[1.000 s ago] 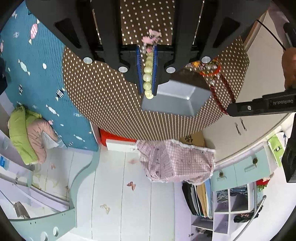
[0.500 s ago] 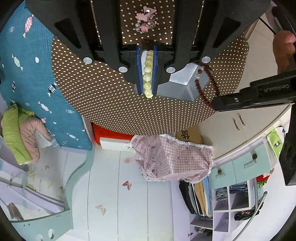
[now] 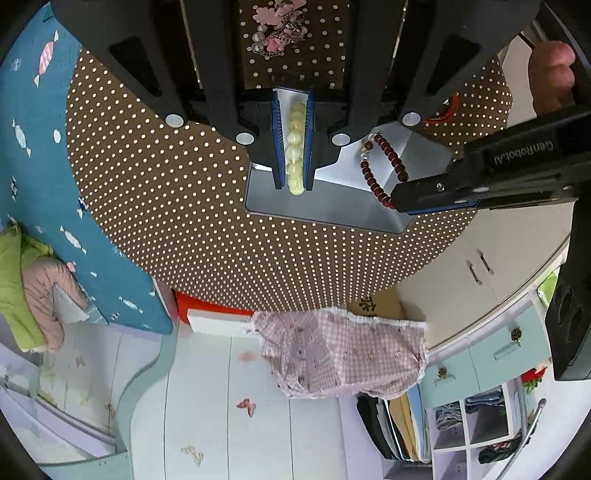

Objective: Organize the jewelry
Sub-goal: 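Carry the pearl bracelet in the right tool while the left tool carries the red bracelet into the tray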

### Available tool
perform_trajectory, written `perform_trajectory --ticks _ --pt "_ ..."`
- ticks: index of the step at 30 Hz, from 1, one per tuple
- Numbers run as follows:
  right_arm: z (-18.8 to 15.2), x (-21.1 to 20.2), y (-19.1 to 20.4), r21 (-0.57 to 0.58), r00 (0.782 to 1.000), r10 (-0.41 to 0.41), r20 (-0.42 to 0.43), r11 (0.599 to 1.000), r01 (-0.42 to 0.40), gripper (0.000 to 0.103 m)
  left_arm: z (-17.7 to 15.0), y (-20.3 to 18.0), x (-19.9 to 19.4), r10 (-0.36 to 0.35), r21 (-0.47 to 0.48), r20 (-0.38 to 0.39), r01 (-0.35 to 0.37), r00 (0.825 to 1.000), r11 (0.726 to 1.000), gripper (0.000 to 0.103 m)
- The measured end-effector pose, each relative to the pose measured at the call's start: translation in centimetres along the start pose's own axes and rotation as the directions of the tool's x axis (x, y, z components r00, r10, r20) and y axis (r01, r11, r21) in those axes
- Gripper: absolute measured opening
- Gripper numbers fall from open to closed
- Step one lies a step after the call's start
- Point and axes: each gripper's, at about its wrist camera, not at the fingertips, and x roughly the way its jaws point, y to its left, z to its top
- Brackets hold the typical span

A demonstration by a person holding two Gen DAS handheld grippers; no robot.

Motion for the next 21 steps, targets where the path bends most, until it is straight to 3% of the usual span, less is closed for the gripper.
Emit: perform_trajectory --ticks 7,8,11,21 --pt "0.0 0.3 -0.1 0.004 1.000 -0.003 -0.011 1.000 0.003 0.009 -0.1 -0.2 0.4 0.019 0.017 -0.004 -0.019 1.000 1.000 0.010" --pt "-0.1 0.2 -0.1 0.002 1.000 -0.003 -0.012 1.000 0.003 0.010 -0.2 -0.2 0.4 0.026 0.022 -0.004 -0.026 1.000 0.999 0.015" --pt "-0.1 0.0 -0.1 0.000 1.000 -0.011 -0.008 1.000 0.011 0.022 -0.5 -0.3 0.0 0.028 0.026 -0.002 -0.028 1.000 0.999 0.031" --pt "-0.4 -2.3 -0.6 0.017 0.999 -0.038 0.037 0.999 0.037 0.043 -1.9 -0.4 -2.9 0.046 0.042 0.033 -0.047 0.998 0.998 0.032"
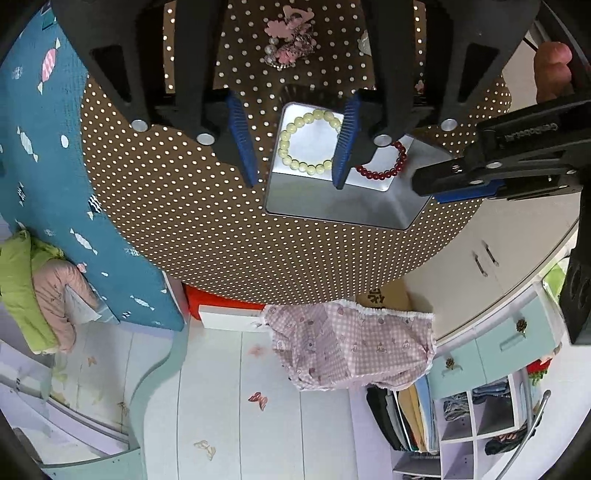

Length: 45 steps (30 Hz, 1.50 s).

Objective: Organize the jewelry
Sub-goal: 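Carry the pearl bracelet in the right tool while the left tool carries the red bracelet into the tray, then open both tools to release the bracelets in the tray and pull back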

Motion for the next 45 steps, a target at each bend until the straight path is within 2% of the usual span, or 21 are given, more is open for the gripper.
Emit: perform_trajectory --ticks 2,4,7,13,16,21,24,26,28,30,34,39,45 --pt "-0.1 -0.5 -0.1 0.002 1.000 -0.009 0.005 1.000 0.009 0.045 -0.6 0.3 -0.8 0.010 -0.001 0.007 -0.010 1.000 1.000 0.033" --pt "-0.3 -1.0 -0.2 0.007 1.000 -0.014 0.011 1.000 0.014 0.046 -1.3 0.8 -1.6 0.019 -0.012 0.009 -0.019 1.000 1.000 0.039" --pt "-0.6 -1.9 -0.1 0.012 1.000 -0.003 0.023 1.000 0.003 0.048 -2.5 1.9 -2.3 0.038 -0.039 0.000 -0.038 0.999 0.999 0.040" --pt "-2.1 -2.6 0.9 0.002 1.000 0.015 0.006 1.000 -0.015 0.051 -5.8 4.5 -1.7 0.073 -0.107 -0.094 -0.083 0.993 0.991 0.040" --pt "-3.0 -2.3 1.5 -0.004 0.999 0.030 -0.018 1.000 -0.030 0.051 -7.0 5.7 -1.0 0.057 -0.164 -0.142 -0.080 0.988 0.983 0.040" --pt "-4.3 -1.5 2.1 -0.013 0.997 0.027 -0.067 1.000 -0.028 0.051 -7.3 6.5 0.2 0.053 -0.205 -0.177 -0.089 0.983 0.975 0.040" --pt "-4.9 -1.3 2.3 -0.017 0.996 0.028 -0.088 0.999 -0.029 0.051 -7.5 6.4 0.9 0.097 -0.203 -0.186 -0.135 0.978 0.970 0.040" --pt "-5.1 -1.2 2.4 -0.022 0.995 0.027 -0.096 0.999 -0.029 0.051 -7.5 6.3 1.1 0.122 -0.192 -0.183 -0.157 0.976 0.969 0.038" --pt "-5.3 -1.1 2.5 -0.027 0.994 0.027 -0.104 0.999 -0.030 0.051 -7.6 6.0 1.2 0.154 -0.169 -0.194 -0.187 0.969 0.968 0.031" --pt "-5.4 -1.0 2.5 -0.029 0.994 0.025 -0.107 0.999 -0.028 0.051 -7.6 5.8 1.3 0.214 -0.135 -0.205 -0.244 0.955 0.960 0.016" --pt "-5.6 -1.0 2.4 -0.032 0.994 0.028 -0.109 0.999 -0.032 0.051 -7.7 6.2 1.2 0.235 -0.125 -0.213 -0.265 0.948 0.956 0.007" --pt "-6.0 -1.0 2.6 -0.035 0.993 0.031 -0.115 0.999 -0.036 0.051 -7.4 7.8 0.4 0.194 -0.178 -0.211 -0.233 0.958 0.956 0.003" --pt "-6.2 -0.9 2.8 -0.038 0.992 0.037 -0.121 0.998 -0.042 0.051 -6.0 6.8 -2.1 0.084 -0.185 -0.133 -0.108 0.988 0.977 0.002"
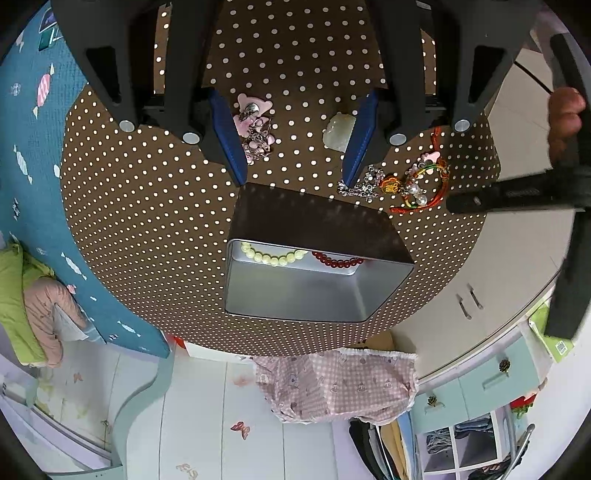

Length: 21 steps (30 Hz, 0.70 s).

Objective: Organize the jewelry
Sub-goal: 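Open both tools to release the bracelets in the tray and pull back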

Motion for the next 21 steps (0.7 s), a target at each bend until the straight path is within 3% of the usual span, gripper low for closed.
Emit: perform_trajectory --ticks 4,8,15,17,21 --pt "0.1 -0.1 0.4 -0.010 1.000 0.007 0.003 1.000 -0.007 0.051 0.9 -1.2 -1.9 -0.061 0.031 0.054 0.059 0.997 0.998 0.002" --pt "0.1 -0.2 0.7 -0.020 1.000 0.010 0.003 1.000 -0.010 0.051 0.7 -1.6 -2.0 0.001 0.066 0.064 -0.005 0.998 0.998 0.002" --pt "0.0 0.0 0.8 -0.013 1.000 0.009 -0.005 1.000 -0.009 0.051 -1.6 0.1 2.6 0.075 0.007 -0.100 -0.075 0.992 0.997 0.021" --pt "-0.2 0.1 0.9 -0.017 1.000 0.015 -0.011 1.000 -0.015 0.051 -1.5 -0.3 2.9 0.099 0.019 -0.088 -0.097 0.991 0.995 0.025" --pt "-0.2 0.3 0.9 -0.022 1.000 0.020 -0.016 1.000 -0.021 0.051 -1.1 -1.6 3.6 0.174 0.068 -0.074 -0.169 0.982 0.983 0.023"
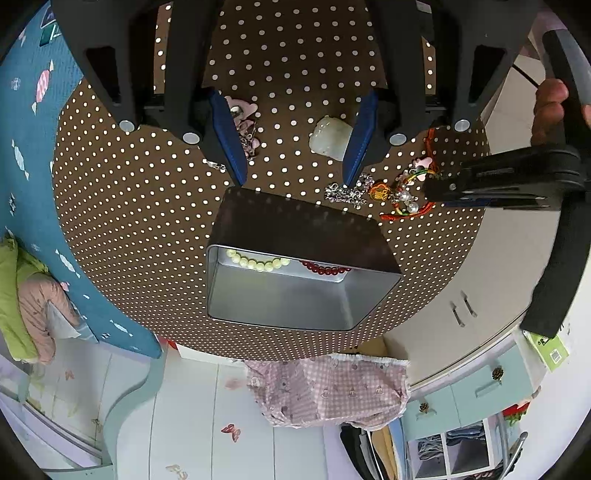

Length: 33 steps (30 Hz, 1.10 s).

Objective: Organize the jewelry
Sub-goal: 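Open both tools to release the bracelets in the tray and pull back, then grasp the red string bracelet with the left tool and lift it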

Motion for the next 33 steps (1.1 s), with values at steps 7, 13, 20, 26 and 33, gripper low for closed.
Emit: perform_trajectory --ticks 7,13,20,26,33 --pt "-0.1 0.1 -0.2 0.000 1.000 0.008 -0.006 1.000 -0.008 0.051 -0.3 -0.4 -0.1 0.070 0.005 -0.016 -0.070 0.997 0.998 0.027" --pt "-0.2 0.3 -0.4 0.006 1.000 0.014 -0.012 1.000 -0.014 0.051 -0.8 -0.4 -0.1 0.091 0.017 -0.002 -0.091 0.996 0.996 0.018" --pt "-0.3 0.3 -0.7 0.012 1.000 0.022 -0.011 1.000 -0.022 0.051 -0.4 1.9 -0.4 0.002 -0.043 0.002 -0.002 1.000 0.999 0.003" --pt "-0.2 0.3 -0.7 0.011 1.000 0.024 -0.008 1.000 -0.024 0.051 0.2 2.6 -2.4 -0.097 -0.056 0.052 0.100 0.994 0.993 0.003" --pt "0.4 0.3 0.2 -0.012 0.999 0.042 -0.006 0.999 -0.042 0.051 1.6 1.9 -6.4 -0.215 -0.022 0.147 0.220 0.966 0.975 0.003"
